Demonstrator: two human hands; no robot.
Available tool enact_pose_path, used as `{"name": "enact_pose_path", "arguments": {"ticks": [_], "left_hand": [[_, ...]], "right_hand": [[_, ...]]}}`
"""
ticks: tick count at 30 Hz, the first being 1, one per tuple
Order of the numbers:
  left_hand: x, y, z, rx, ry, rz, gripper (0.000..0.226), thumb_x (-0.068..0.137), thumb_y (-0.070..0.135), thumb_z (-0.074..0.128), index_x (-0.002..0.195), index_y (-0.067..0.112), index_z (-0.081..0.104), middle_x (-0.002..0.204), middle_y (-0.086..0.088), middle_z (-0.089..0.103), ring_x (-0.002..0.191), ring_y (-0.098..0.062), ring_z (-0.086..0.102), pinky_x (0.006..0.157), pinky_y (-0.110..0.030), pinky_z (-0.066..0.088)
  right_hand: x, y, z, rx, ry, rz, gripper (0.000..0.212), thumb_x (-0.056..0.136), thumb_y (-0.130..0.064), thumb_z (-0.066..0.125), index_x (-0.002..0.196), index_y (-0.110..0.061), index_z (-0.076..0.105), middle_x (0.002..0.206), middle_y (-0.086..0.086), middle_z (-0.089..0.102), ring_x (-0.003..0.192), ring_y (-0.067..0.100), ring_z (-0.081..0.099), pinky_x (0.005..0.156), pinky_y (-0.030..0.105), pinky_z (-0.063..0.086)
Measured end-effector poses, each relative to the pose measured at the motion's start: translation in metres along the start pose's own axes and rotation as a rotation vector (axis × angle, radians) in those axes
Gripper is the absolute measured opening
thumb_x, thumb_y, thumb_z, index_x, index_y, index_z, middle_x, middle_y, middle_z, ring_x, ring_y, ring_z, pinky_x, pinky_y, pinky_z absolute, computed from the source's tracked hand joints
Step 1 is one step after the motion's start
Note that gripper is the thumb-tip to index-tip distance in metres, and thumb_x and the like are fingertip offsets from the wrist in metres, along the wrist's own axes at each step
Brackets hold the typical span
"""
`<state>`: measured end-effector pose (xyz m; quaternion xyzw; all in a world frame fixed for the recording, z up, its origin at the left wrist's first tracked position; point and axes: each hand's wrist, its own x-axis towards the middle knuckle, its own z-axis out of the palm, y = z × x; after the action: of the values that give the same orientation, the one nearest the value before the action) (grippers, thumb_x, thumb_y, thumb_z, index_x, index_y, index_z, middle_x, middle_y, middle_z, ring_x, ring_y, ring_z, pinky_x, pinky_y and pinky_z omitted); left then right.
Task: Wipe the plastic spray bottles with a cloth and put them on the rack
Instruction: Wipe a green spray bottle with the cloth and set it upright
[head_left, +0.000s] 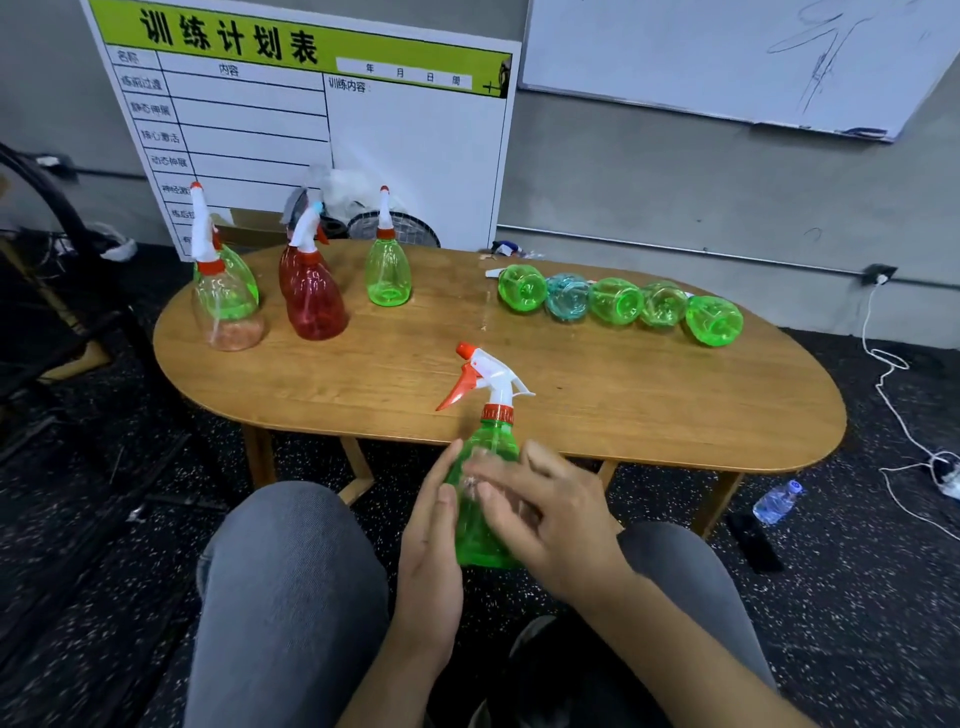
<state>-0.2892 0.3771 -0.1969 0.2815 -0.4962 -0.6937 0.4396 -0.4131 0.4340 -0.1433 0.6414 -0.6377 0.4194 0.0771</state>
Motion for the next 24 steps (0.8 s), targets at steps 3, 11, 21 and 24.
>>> {"name": "enact_pose_path", "arguments": {"ticks": [3, 11, 21, 24], "left_hand": [[-0.002, 0.002, -0.001, -0.042, -0.029, -0.038, 0.042, 0.115, 0.029, 0.032, 0.15, 0.036, 0.056, 0.136, -0.004, 0.073, 0.128, -0.026, 0.068, 0.115, -0.055, 0.046], [0.0, 0.005, 0.002, 0.007, -0.009, 0.007, 0.035, 0.108, 0.043, 0.049, 0.138, 0.049, 0.065, 0.143, 0.003, 0.068, 0.135, -0.022, 0.063, 0.117, -0.059, 0.045], [0.002, 0.002, -0.002, -0.034, -0.018, -0.034, 0.037, 0.114, 0.035, 0.04, 0.142, 0.044, 0.063, 0.141, -0.001, 0.07, 0.133, -0.024, 0.064, 0.118, -0.059, 0.043], [-0.001, 0.008, 0.0, -0.083, -0.025, -0.06, 0.042, 0.109, 0.036, 0.038, 0.147, 0.035, 0.057, 0.136, -0.007, 0.072, 0.127, -0.029, 0.068, 0.113, -0.052, 0.048]], "right_hand": [[-0.02, -0.004, 0.001, -0.054, -0.058, -0.198, 0.019, 0.099, -0.027, 0.069, 0.114, -0.026, 0.081, 0.08, -0.01, 0.044, 0.071, -0.004, 0.033, 0.068, 0.005, 0.027], [0.007, 0.01, -0.003, -0.032, 0.031, -0.086, 0.025, 0.104, -0.037, 0.059, 0.117, -0.03, 0.079, 0.077, -0.011, 0.046, 0.061, 0.002, 0.041, 0.049, 0.022, 0.042], [-0.014, -0.003, 0.005, -0.019, 0.02, -0.067, 0.021, 0.101, -0.029, 0.067, 0.118, -0.026, 0.079, 0.081, -0.009, 0.051, 0.061, 0.004, 0.046, 0.053, 0.02, 0.045], [-0.029, -0.003, 0.004, -0.074, -0.044, -0.266, 0.018, 0.097, -0.026, 0.072, 0.114, -0.024, 0.081, 0.081, -0.006, 0.053, 0.068, 0.007, 0.048, 0.066, 0.013, 0.036]]}}
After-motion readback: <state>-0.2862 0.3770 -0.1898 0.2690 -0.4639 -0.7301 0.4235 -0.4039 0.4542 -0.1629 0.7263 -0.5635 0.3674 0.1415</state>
